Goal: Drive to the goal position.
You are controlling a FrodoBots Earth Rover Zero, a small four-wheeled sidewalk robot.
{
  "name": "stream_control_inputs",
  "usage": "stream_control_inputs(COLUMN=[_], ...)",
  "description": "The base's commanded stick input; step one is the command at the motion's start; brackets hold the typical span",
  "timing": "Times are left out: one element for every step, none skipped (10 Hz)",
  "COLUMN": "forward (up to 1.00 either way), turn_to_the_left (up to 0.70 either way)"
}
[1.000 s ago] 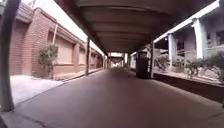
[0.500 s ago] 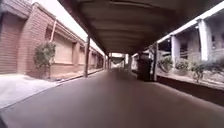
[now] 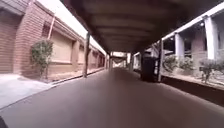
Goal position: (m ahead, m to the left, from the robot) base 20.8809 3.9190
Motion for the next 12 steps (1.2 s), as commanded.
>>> stream_control_inputs(forward=[0.7,0.7,0.7,0.7,0.7,0.7,0.7,0.7,0.7,0.7,0.7,0.7], turn_to_the_left=[0.0,0.0,0.0,0.0,0.0,0.0,0.0,0.0,0.0,0.0,-0.01,-0.03])
